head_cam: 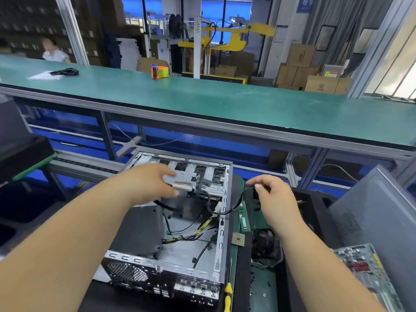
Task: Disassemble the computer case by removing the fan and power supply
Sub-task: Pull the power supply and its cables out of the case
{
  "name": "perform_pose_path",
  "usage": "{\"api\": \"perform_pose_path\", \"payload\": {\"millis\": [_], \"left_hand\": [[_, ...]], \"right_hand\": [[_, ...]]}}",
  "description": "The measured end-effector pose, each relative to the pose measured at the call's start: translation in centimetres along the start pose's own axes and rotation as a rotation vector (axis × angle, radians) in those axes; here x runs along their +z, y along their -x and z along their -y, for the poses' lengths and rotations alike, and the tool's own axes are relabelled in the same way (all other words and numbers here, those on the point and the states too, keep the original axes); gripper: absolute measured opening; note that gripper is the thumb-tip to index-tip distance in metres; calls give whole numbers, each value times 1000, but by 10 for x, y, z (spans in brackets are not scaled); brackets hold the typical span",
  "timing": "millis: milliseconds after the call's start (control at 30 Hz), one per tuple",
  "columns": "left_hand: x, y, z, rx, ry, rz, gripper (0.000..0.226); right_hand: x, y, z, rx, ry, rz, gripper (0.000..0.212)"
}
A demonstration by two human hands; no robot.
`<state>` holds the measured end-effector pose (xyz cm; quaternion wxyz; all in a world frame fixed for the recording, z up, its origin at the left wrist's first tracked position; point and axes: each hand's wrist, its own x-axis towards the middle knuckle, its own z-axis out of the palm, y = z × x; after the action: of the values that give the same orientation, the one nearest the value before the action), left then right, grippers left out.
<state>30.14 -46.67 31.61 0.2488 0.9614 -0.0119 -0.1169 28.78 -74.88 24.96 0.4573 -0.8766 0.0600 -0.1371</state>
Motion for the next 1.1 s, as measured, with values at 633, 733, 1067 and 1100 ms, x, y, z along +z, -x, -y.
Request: {"api": "perform_pose_path", "payload": {"millis": [633, 733, 1067, 1100], "left_hand": [[14, 17, -38, 408, 441, 131, 18], [22, 20, -45, 472, 631, 179, 42], [107, -18, -9, -278, 625, 383, 15], [112, -21, -7, -277, 730, 406, 19]], "right_hand": [[44, 15, 55, -298, 212, 361, 58], [47, 6, 55, -64, 16, 287, 12], [38, -2, 41, 275, -469, 170, 39], [38, -1, 42, 286, -509, 170, 37]]}}
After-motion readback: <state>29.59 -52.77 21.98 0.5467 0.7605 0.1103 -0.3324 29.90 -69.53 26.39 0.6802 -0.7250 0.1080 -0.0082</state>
